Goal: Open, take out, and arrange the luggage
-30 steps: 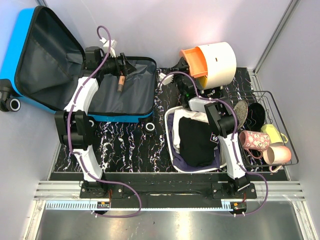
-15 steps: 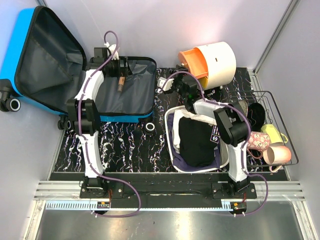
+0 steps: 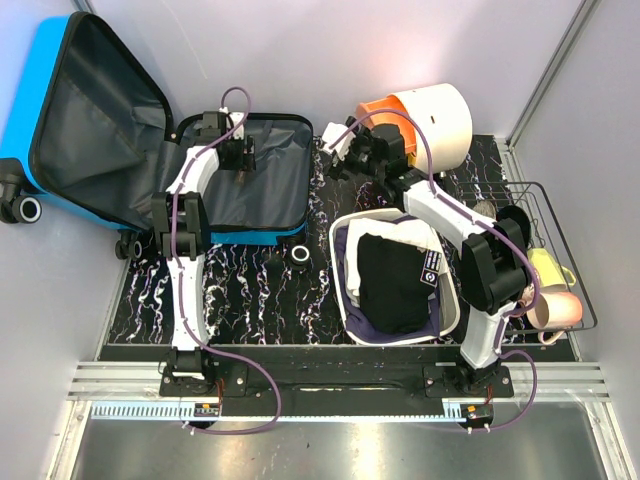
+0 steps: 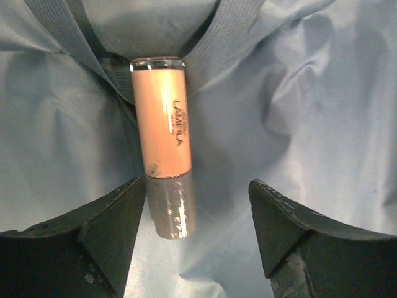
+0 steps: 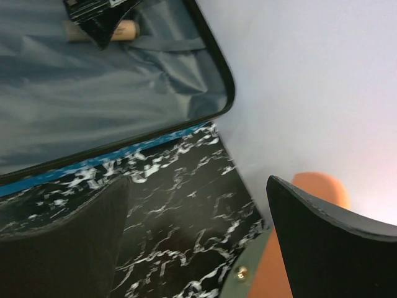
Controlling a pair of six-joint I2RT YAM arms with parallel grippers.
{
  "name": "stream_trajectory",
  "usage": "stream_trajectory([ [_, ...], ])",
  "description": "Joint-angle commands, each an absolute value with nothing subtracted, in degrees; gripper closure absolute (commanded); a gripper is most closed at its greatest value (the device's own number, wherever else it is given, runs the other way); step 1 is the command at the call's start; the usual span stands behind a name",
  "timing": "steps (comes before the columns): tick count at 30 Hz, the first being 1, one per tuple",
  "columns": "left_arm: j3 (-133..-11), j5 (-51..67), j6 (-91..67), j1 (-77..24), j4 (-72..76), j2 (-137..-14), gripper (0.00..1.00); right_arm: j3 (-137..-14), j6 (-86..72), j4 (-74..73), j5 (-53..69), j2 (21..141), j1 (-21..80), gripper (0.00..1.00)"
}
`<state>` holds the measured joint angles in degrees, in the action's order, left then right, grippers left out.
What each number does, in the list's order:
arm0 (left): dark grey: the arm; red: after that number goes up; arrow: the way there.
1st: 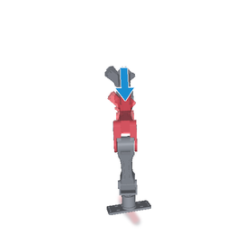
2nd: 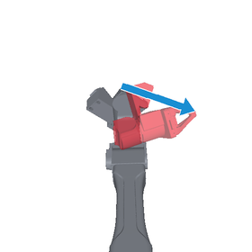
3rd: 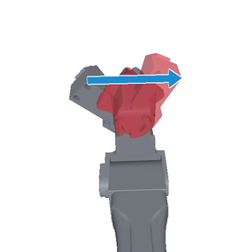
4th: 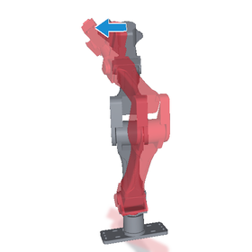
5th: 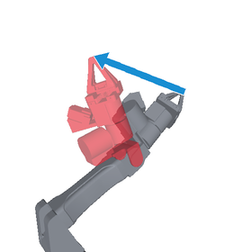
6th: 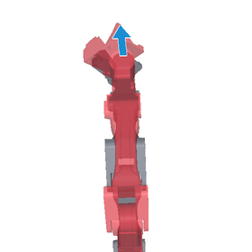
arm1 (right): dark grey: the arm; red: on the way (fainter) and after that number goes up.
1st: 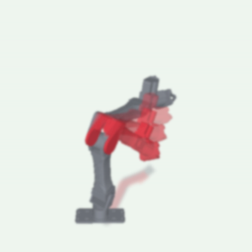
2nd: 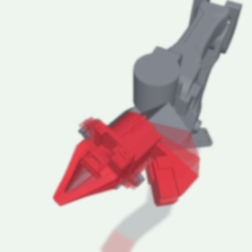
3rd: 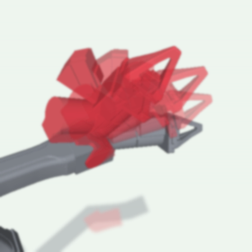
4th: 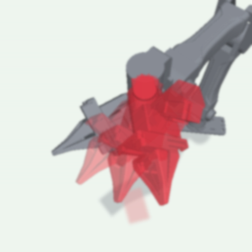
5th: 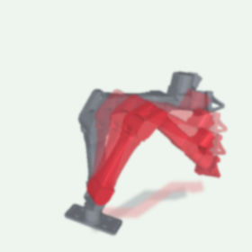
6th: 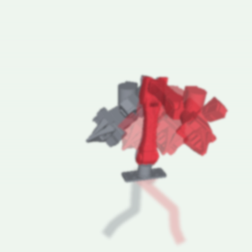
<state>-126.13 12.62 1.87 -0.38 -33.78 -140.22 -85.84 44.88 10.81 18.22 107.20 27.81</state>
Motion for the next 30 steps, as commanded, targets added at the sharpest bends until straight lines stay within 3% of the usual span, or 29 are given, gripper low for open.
stream_trajectory([
  [1, -130.69, 8.70, 6.06, -0.53, -33.66, -142.20, 0.30, -91.47, 34.03, 1.86, 20.39, 104.76, 26.28, 0.02],
  [6, -130.26, 9.40, 7.56, -1.05, -35.77, -143.61, 0.39, -103.32, 24.29, -12.20, 22.06, 107.66, 23.38, 0.04],
  [10, -127.89, 10.98, 10.01, -1.32, -36.30, -142.47, 0.58, -109.33, 18.47, -19.24, 26.70, 110.21, 21.27, 0.05],
  [13, -126.30, 13.00, 12.30, -1.49, -36.12, -140.63, 0.67, -112.67, 15.39, -23.98, 30.13, 111.18, 20.31, 0.06],
  [17, -123.41, 15.02, 17.91, -1.76, -35.95, -136.50, 0.93, -113.38, 14.24, -26.98, 32.08, 110.48, 20.13, 0.07],
  [19, -121.56, 18.78, 20.90, -2.02, -35.77, -132.66, 1.00, -113.12, 13.71, -27.33, 31.99, 109.60, 19.95, 0.07],
  [30, -88.44, 33.21, 65.53, -5.45, -23.47, -102.33, 1.00, -113.11, 10.38, -30.41, 35.85, 107.31, 19.69, 0.09],
])
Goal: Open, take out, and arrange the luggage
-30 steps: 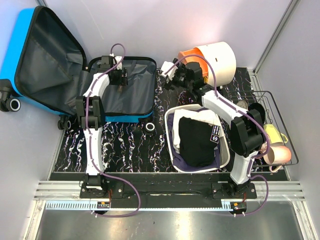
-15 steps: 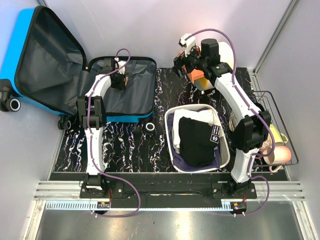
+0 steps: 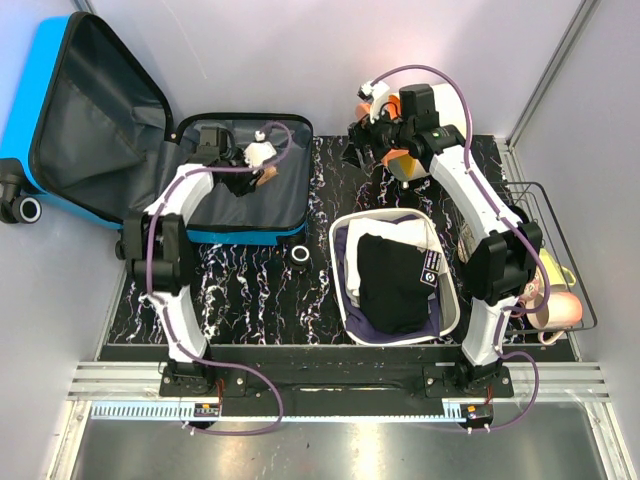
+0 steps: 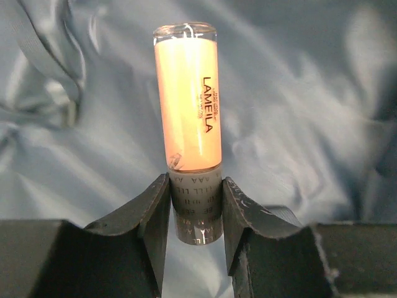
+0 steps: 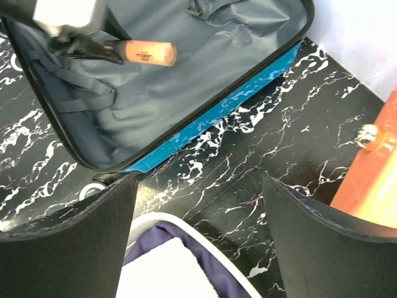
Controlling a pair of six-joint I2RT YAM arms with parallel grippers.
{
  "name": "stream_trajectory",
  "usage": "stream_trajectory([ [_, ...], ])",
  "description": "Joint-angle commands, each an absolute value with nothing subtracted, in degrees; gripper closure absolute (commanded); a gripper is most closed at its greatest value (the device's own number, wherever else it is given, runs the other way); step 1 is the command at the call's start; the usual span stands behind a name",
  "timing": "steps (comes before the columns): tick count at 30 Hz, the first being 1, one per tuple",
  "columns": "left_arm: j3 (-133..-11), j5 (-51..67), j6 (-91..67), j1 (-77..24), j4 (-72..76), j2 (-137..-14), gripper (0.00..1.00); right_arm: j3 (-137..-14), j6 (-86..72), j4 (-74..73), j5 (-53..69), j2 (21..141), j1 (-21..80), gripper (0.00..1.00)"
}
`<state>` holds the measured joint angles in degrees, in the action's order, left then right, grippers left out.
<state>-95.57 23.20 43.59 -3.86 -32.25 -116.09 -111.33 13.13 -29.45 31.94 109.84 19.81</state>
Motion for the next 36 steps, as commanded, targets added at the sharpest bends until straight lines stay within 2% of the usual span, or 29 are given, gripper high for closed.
stream_trajectory([
  [1, -87.03, 35.22, 71.57, -5.71, -23.47, -100.65, 1.00, -113.20, 9.94, -30.50, 37.60, 107.40, 19.69, 0.09],
  [4, -82.63, 36.82, 82.65, -7.82, -22.77, -94.50, 1.00, -114.96, 6.86, -31.29, 42.16, 108.36, 19.78, 0.12],
  [12, -73.31, 38.06, 95.62, -14.76, -14.94, -84.38, 1.00, -116.37, 3.60, -31.20, 49.31, 108.37, 21.62, 0.16],
  [22, -68.73, 38.67, 102.48, -18.98, -9.50, -80.07, 1.00, -115.93, 12.12, -37.87, 41.23, 108.63, 27.77, 0.18],
  [32, -67.41, 39.46, 102.48, -19.78, -7.21, -78.93, 1.00, -119.35, 10.81, -37.53, 37.36, 112.85, 30.50, 0.20],
  [36, -67.06, 39.20, 102.04, -19.86, -6.77, -78.93, 1.00, -120.93, 10.90, -37.00, 36.13, 114.87, 30.59, 0.26],
])
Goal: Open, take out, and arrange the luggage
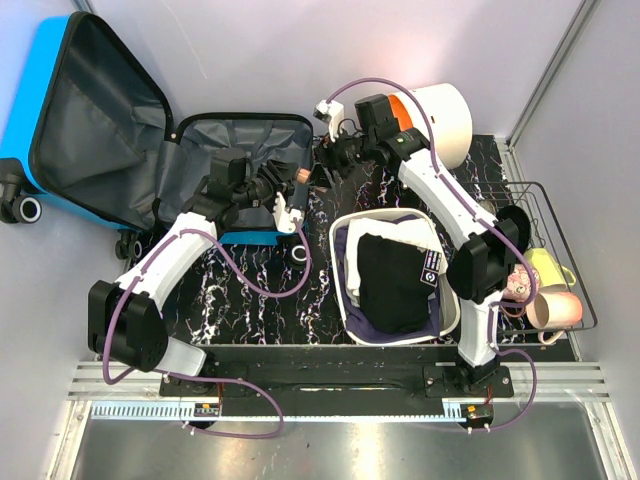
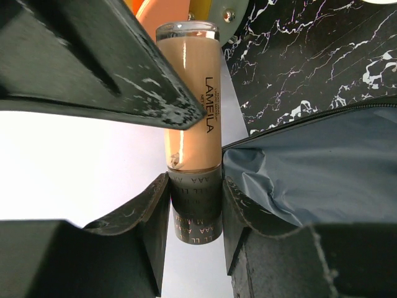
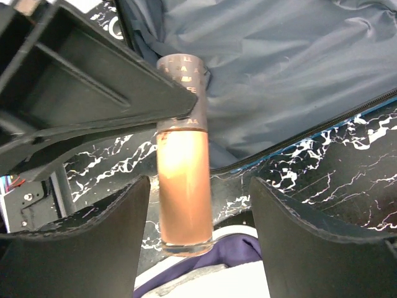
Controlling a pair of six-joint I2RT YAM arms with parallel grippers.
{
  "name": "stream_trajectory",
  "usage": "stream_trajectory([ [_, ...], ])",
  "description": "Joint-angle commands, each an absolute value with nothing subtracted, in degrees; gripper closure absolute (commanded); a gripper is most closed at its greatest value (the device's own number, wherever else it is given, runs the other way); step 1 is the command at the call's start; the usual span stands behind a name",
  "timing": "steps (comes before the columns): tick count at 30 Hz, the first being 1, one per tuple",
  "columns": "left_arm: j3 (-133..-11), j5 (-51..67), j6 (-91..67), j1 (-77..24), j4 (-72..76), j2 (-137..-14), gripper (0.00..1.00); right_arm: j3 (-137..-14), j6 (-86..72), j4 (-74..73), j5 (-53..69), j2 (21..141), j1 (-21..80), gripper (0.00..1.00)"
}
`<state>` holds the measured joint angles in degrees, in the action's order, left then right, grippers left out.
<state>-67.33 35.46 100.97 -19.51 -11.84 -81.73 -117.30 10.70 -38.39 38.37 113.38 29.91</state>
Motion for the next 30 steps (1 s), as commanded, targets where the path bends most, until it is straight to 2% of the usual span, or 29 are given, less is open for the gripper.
stream_trajectory([
  [1, -66.89, 39.20, 101.78, -19.95, -6.51, -78.75, 1.00, -121.20, 10.99, -36.83, 35.86, 115.13, 30.59, 0.28],
  [5, -67.06, 39.20, 100.55, -20.04, -5.63, -78.75, 1.00, -121.82, 11.07, -36.12, 35.16, 116.10, 30.76, 0.37],
  [6, -67.06, 39.03, 100.55, -20.04, -5.63, -78.75, 1.00, -121.82, 11.16, -35.95, 35.24, 116.10, 30.67, 0.42],
  [9, -66.88, 38.85, 100.19, -20.04, -5.01, -78.93, 1.00, -121.82, 11.78, -36.03, 36.03, 116.10, 30.59, 0.50],
  [12, -66.71, 38.15, 100.19, -20.04, -3.87, -79.37, 1.00, -121.55, 12.39, -36.21, 36.21, 116.02, 30.67, 0.64],
  [13, -66.62, 37.88, 100.11, -19.95, -3.35, -79.54, 1.00, -121.55, 12.65, -36.30, 36.21, 116.02, 30.67, 0.78],
  [15, -66.62, 37.36, 99.93, -20.04, -2.37, -80.07, 1.00, -121.64, 12.83, -36.39, 36.04, 116.02, 30.67, 0.92],
  [16, -66.62, 37.01, 99.93, -19.95, -2.20, -80.16, 0.96, -121.90, 12.92, -36.39, 35.95, 116.02, 30.67, 0.98],
  [17, -66.45, 36.74, 99.76, -20.04, -1.41, -80.33, 0.88, -121.99, 12.83, -36.56, 35.51, 115.93, 30.67, 1.00],
  [18, -66.01, 36.04, 99.58, -19.95, -0.97, -80.51, 0.75, -122.08, 13.01, -36.56, 35.25, 115.75, 30.76, 1.00],
  [19, -65.74, 35.60, 99.49, -19.95, -0.53, -80.59, 0.47, -122.34, 12.92, -36.56, 34.81, 115.84, 30.67, 1.00],
  [21, -65.04, 34.63, 99.14, -19.52, -0.18, -80.60, 0.30, -122.87, 12.83, -36.48, 33.49, 115.84, 30.15, 1.00],
  [22, -64.87, 34.54, 99.40, -19.08, -0.18, -80.60, 0.11, -123.83, 12.22, -36.39, 32.96, 115.93, 29.89, 1.00],
  [23, -64.43, 34.28, 99.32, -18.64, 2.96, -80.51, 0.02, -124.36, 11.69, -36.30, 31.65, 116.28, 29.53, 1.00],
  [30, -64.60, 34.01, 91.86, -14.94, 5.10, -79.45, 0.01, -131.21, 6.78, -34.46, 25.94, 116.81, 24.70, 1.00],
])
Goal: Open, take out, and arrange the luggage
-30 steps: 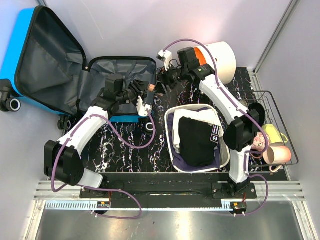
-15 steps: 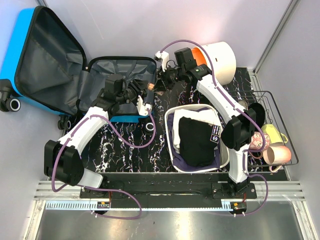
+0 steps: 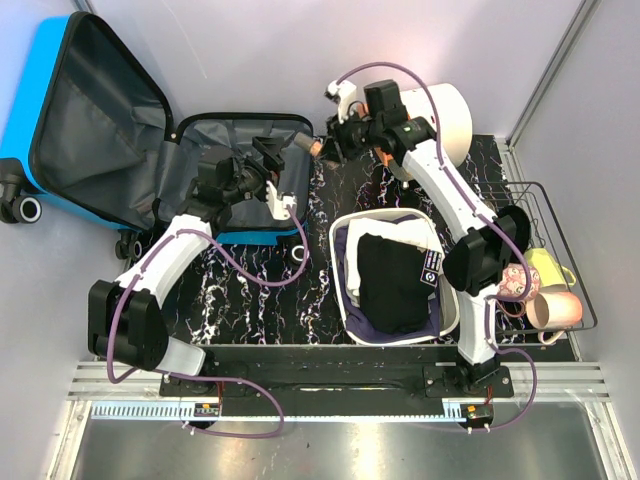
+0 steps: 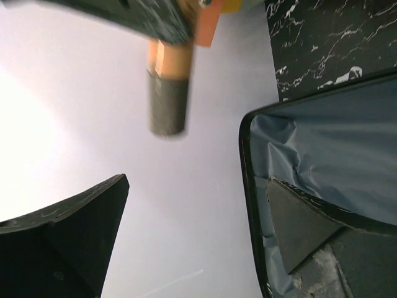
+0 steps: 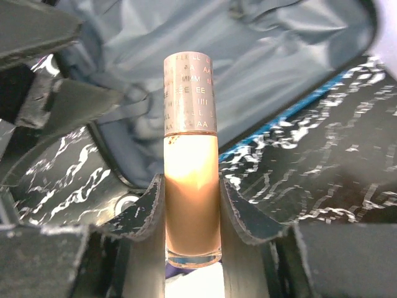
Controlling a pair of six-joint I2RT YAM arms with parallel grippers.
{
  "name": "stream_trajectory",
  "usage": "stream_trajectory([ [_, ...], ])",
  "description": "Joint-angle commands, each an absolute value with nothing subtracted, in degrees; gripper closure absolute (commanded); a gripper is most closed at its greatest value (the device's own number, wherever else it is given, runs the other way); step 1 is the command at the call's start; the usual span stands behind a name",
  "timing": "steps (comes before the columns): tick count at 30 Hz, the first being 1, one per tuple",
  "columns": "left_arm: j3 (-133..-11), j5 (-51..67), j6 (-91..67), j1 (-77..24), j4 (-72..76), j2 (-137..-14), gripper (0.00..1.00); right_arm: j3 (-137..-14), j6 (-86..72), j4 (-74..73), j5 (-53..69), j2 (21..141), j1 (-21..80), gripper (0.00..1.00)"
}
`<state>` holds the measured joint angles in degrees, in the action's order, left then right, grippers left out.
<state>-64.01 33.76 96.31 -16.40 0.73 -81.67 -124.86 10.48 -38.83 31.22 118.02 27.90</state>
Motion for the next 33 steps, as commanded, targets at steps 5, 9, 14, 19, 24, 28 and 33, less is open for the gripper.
stream_trajectory([
  [5, -62.40, 34.19, 91.41, -14.68, 3.52, -78.05, 0.01, -134.82, 5.45, -33.05, 12.35, 116.54, 20.14, 1.00],
  [9, -62.49, 34.45, 90.27, -15.38, 2.64, -78.05, 0.01, -135.26, 7.82, -33.57, 2.91, 117.94, 18.37, 1.00],
  [14, -65.21, 34.45, 88.25, -15.91, 0.18, -79.28, 0.01, -136.49, 9.67, -33.75, -2.71, 120.67, 17.49, 1.00],
  [19, -65.74, 34.37, 86.57, -16.26, -1.30, -79.10, 0.01, -138.51, 10.19, -33.40, -3.60, 123.57, 16.35, 0.99],
  [24, -64.07, 34.28, 88.77, -16.17, -1.76, -78.84, 0.01, -140.62, 10.11, -33.49, -4.22, 127.17, 16.17, 0.98],
  [28, -64.07, 34.19, 88.86, -16.26, -2.37, -79.01, 0.01, -142.03, 10.37, -33.31, -4.75, 129.55, 15.82, 0.96],
  [33, -63.20, 34.01, 89.12, -16.17, -2.55, -79.19, 0.01, -142.64, 10.46, -33.05, -5.71, 131.40, 15.73, 0.86],
])
